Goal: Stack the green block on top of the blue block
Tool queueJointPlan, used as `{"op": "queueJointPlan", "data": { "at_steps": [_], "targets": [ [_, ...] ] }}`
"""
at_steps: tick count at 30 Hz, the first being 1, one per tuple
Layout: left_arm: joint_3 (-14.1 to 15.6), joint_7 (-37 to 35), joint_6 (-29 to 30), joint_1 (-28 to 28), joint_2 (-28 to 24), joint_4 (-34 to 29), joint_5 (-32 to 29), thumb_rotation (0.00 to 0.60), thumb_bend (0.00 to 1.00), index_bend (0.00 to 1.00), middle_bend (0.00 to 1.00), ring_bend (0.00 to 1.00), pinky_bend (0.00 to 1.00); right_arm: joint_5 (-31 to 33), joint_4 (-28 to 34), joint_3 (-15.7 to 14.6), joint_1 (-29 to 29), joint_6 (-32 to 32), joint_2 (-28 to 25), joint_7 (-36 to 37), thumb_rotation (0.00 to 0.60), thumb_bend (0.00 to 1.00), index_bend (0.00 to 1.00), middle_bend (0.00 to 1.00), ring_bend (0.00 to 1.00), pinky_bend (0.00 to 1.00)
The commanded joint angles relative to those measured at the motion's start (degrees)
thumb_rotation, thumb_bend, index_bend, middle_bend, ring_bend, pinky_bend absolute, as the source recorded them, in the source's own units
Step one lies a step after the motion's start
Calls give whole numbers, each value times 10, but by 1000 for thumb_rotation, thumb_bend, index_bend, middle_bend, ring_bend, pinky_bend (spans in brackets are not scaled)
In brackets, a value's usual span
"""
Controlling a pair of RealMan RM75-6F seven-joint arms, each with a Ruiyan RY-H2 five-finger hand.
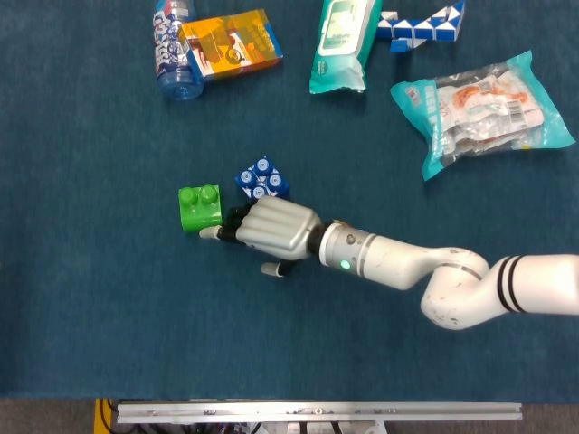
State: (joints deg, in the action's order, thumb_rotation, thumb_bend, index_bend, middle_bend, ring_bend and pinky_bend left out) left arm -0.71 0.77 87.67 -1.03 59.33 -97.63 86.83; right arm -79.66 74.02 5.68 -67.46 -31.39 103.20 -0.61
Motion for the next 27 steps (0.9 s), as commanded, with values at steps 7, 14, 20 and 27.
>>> {"op": "queueJointPlan", "data": {
  "at_steps": [7, 14, 20, 27],
  "targets": [
    [0, -7, 1, 2, 0, 6, -1, 600, 145, 76, 91, 100, 104, 13, -18, 6, -4, 10, 17, -10, 600, 291, 37, 241, 163, 261],
    [-1, -10, 4, 4, -1, 7, -3, 600, 145, 76, 91, 100, 104, 17, -48, 29, -22, 18, 50, 2, 600, 291, 37, 241, 163, 261],
    [-2, -12, 4, 5, -2, 7, -7, 600, 145, 76, 91, 99, 104, 21, -88, 55, -44, 26, 85, 21, 600, 290, 37, 241, 163, 261],
    [0, -16, -6, -3, -5, 11, 5, 600, 145, 76, 91, 99, 104, 9, -75, 54, -40, 16, 73, 32, 600, 291, 37, 241, 163, 261]
  ]
}}
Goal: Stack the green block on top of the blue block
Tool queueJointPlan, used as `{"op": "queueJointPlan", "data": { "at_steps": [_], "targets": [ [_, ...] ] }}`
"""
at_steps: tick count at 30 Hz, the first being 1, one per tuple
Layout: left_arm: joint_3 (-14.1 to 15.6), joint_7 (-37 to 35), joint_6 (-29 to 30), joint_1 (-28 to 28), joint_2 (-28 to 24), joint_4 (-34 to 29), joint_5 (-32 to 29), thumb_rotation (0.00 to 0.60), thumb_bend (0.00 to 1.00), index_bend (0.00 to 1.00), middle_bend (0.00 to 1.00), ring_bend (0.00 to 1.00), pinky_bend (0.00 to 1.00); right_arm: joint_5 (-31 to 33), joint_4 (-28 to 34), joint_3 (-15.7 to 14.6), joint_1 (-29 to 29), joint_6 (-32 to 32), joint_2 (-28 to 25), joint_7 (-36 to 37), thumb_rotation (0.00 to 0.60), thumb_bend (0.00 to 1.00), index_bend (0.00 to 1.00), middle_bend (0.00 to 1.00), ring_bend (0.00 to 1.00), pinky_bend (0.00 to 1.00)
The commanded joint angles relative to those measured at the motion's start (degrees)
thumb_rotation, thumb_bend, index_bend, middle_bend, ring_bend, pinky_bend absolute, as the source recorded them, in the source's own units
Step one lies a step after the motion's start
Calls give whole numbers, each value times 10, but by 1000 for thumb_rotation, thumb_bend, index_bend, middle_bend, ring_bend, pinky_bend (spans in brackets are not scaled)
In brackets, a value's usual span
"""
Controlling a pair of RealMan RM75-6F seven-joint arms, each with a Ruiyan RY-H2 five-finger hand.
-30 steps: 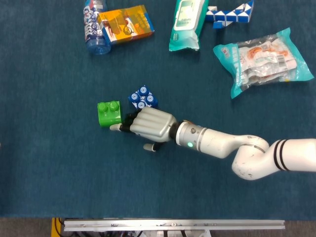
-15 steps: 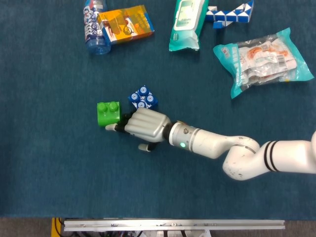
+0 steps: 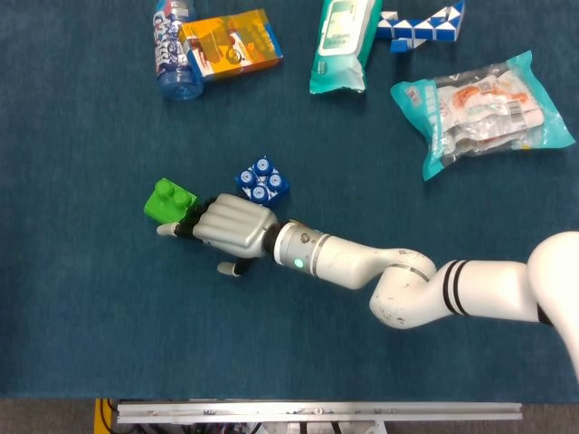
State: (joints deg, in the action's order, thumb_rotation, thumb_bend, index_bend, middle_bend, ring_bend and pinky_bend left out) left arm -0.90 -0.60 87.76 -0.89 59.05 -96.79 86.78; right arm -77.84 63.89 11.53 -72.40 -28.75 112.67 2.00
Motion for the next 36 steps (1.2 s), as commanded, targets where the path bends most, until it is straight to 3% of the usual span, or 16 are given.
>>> {"op": "queueJointPlan", "data": {
  "at_steps": [1, 11, 17, 22, 29, 36],
  "targets": [
    [3, -3, -11, -8, -4, 4, 8, 600, 145, 76, 91, 99, 104, -13, 41, -7, 13, -15, -35, 6, 600, 291, 37, 240, 163, 261],
    [7, -35, -69, -51, -20, 15, 37, 600, 145, 76, 91, 100, 104, -17, 225, -27, 68, -69, -215, -48, 600, 290, 37, 241, 162, 261],
    [8, -69, -118, -93, -25, 37, 58, 600, 145, 76, 91, 99, 104, 26, 340, -40, 123, -126, -358, -139, 600, 291, 37, 247, 163, 263],
    [12, -93, -154, -127, -28, 51, 78, 600, 145, 76, 91, 99, 104, 62, 394, -55, 158, -161, -435, -188, 600, 291, 37, 266, 164, 280],
    [14, -92, -180, -159, -20, 51, 95, 600, 145, 76, 91, 99, 104, 83, 398, -70, 171, -154, -464, -207, 600, 291, 37, 269, 165, 284],
    [16, -81, -184, -168, -14, 46, 89, 600, 145, 76, 91, 99, 104, 90, 343, -64, 155, -123, -414, -196, 600, 290, 37, 269, 165, 284]
  ]
}}
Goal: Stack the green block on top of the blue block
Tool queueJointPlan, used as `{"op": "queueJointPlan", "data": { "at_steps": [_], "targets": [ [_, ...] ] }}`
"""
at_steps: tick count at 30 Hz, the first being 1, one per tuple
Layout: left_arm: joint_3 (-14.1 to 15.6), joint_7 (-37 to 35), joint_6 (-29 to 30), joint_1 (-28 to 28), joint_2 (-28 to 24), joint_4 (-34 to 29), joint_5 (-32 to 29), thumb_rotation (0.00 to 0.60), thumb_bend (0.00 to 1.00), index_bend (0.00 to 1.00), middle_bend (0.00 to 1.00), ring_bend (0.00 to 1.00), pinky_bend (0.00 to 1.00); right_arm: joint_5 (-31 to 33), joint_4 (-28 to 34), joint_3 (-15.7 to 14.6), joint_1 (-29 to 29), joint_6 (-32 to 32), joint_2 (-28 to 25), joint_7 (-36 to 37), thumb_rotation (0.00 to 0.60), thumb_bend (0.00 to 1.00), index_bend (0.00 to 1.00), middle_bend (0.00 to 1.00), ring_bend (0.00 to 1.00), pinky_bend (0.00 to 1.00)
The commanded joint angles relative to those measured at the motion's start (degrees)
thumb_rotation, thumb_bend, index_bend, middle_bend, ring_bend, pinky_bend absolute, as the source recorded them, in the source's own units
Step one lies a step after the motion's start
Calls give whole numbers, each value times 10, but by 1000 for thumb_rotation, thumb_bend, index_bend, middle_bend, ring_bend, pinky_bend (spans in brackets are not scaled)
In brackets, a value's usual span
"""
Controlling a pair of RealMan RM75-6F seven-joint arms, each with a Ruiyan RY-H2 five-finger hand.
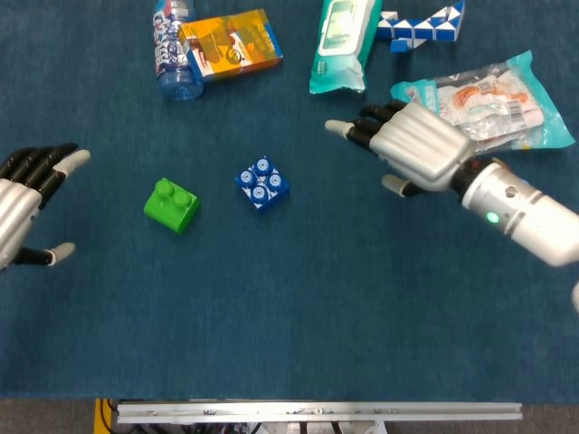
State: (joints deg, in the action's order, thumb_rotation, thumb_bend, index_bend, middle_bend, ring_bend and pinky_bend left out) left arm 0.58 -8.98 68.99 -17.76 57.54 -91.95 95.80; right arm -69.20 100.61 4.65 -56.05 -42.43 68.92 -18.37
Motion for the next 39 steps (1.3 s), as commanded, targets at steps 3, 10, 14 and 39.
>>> {"op": "queueJointPlan", "data": {
  "at_steps": [3, 10, 14, 39],
  "targets": [
    [3, 4, 9, 2, -1, -6, -4, 600, 145, 76, 91, 100, 104, 7, -60, 12, -23, 34, 58, 22, 600, 228, 37, 269, 165, 284],
    [8, 7, 14, 5, -7, -13, -12, 600, 145, 77, 91, 99, 104, 12, -147, 27, -61, 82, 142, 47, 600, 90, 37, 263, 170, 295],
    [11, 7, 21, 7, -9, -15, -13, 600, 145, 76, 91, 99, 104, 11, -197, 30, -80, 101, 188, 52, 600, 43, 37, 256, 170, 292],
    [22, -4, 39, 14, -17, -10, -16, 600, 145, 76, 91, 98, 103, -30, -376, 57, -135, 134, 330, 136, 600, 13, 37, 254, 160, 267]
  ]
}}
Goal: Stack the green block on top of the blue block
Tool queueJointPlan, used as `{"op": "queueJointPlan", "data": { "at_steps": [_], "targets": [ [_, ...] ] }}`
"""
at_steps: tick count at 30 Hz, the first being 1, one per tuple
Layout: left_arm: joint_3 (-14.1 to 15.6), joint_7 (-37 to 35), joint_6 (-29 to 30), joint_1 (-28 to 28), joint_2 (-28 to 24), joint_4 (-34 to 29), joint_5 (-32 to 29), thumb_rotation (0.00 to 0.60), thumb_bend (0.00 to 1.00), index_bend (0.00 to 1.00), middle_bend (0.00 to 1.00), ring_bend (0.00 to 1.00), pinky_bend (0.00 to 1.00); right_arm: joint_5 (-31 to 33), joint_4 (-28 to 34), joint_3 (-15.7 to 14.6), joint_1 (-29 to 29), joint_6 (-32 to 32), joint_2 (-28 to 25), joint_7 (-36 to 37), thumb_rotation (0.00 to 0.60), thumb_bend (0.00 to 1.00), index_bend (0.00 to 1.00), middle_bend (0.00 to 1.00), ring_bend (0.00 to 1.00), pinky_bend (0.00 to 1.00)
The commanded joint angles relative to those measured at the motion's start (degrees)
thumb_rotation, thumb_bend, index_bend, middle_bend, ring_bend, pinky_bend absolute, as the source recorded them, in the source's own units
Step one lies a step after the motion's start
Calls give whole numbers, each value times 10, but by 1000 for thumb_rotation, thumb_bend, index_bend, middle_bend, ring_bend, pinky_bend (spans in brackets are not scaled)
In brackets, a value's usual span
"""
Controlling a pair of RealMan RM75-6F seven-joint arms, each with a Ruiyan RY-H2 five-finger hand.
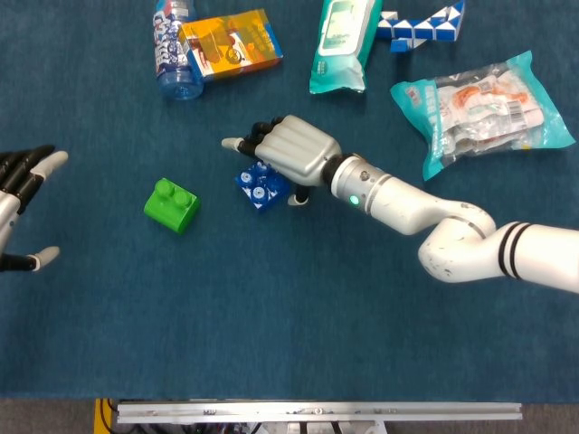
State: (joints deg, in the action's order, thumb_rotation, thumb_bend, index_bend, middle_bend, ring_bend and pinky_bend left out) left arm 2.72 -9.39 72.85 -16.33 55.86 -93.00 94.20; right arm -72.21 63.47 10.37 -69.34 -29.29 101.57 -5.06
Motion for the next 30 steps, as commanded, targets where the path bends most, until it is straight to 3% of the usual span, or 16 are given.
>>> {"op": "queueJointPlan", "data": {
  "at_steps": [1, 10, 15, 30],
  "targets": [
    [1, 0, 0, 0, 0, 0, 0, 600, 145, 76, 91, 98, 103, 0, -7, 0, -3, 4, 5, 3, 600, 13, 37, 254, 160, 267],
    [4, -1, -2, -4, 1, 4, 5, 600, 145, 76, 91, 98, 103, 3, -8, -6, 0, 6, 6, 1, 600, 13, 37, 254, 160, 267],
    [7, -10, -19, -17, 2, 12, 15, 600, 145, 76, 91, 98, 103, 6, 26, 1, 7, -9, -26, -4, 600, 13, 37, 254, 160, 267],
    [16, -55, -111, -111, 43, 70, 75, 600, 145, 76, 91, 98, 103, 39, 277, 5, 85, -107, -304, -87, 600, 14, 37, 254, 160, 267]
  ]
}}
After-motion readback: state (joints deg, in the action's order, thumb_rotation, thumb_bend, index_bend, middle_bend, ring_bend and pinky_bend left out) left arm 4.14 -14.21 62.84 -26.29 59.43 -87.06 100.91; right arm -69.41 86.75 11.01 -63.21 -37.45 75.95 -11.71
